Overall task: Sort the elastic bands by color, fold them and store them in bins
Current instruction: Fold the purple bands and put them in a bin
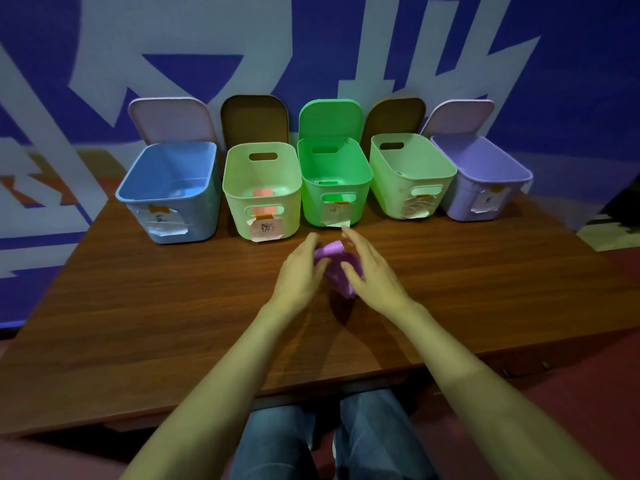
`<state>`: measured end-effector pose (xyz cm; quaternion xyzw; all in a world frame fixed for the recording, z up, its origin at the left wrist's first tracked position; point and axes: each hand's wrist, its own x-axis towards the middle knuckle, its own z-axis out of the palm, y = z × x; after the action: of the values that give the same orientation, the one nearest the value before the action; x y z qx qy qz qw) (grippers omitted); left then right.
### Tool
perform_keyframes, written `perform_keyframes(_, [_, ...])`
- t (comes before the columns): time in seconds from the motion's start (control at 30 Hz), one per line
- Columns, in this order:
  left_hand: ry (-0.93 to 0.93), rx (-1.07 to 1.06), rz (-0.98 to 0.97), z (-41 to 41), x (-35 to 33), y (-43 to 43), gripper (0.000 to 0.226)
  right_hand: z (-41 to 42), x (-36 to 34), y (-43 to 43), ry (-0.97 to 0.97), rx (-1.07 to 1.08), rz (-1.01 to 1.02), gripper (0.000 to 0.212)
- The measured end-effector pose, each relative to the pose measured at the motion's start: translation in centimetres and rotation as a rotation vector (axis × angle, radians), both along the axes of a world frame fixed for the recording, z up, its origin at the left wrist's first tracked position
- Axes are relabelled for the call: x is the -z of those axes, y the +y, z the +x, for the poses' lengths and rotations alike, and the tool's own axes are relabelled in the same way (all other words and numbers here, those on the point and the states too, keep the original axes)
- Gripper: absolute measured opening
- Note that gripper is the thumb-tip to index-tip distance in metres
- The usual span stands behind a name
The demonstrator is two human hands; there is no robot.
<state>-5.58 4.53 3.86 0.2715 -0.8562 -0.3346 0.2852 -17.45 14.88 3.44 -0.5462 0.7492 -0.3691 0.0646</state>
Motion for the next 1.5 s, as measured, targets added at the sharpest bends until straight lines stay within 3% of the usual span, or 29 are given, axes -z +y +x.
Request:
perform_keyframes(0.07, [0.023, 0.063, -0.107, -0.2, -1.0, -0.1, 0.016, 0.2, -0.7, 0.2, -0.065, 0.016, -0.091, 0.045])
perform_keyframes(0.13, [0.099, 0.121, -0.095, -0.4, -1.6, -0.1, 0.022, 0.1, -0.8, 0.3, -0.153, 0.066, -0.173, 0.034])
perform_keyframes(0.23, [0.173, 0.138, 0.29, -0.3, -0.5, 0.2, 0.045, 0.4, 0.0, 0.8, -0.266, 0.123, -0.198, 0.025])
perform_keyframes(0.37, [-0.009, 0.252, 0.59, 0.2, 3.8, 0.5, 0.054, 0.9, 1.8, 1.2, -0.403, 0.18, -0.22, 0.031])
perform_keyframes(0.57, [0.048, 0.205, 0.628, -2.2, 4.7, 2.8, 0.043, -1.1, 1.6, 1.5, -0.449, 0.223, -0.264, 0.028])
perform_keyframes(0.8, [0.144, 0.238, 0.716, -11.0, 1.8, 3.3, 0.046, -9.9, -1.4, 1.2, -0.517, 0.345, -0.342, 0.022])
perform_keyframes(1.0, [0.2, 0.319, 0.681, -21.2, -1.0, 1.2, 0.072, -20.6, -5.4, -2.7, -0.434, 0.371, -0.348, 0.03])
perform_keyframes(1.27, [0.116, 0.303, 0.767, -33.6, -6.7, -1.5, 0.058, -31.4, -11.1, -5.3, -0.301, 0.435, -0.193, 0.048])
perform_keyframes(1.5, [-0.142, 0.256, 0.822, -45.0, -7.5, -1.2, 0.03, -43.9, -9.6, -6.5, -0.257, 0.501, 0.065, 0.058])
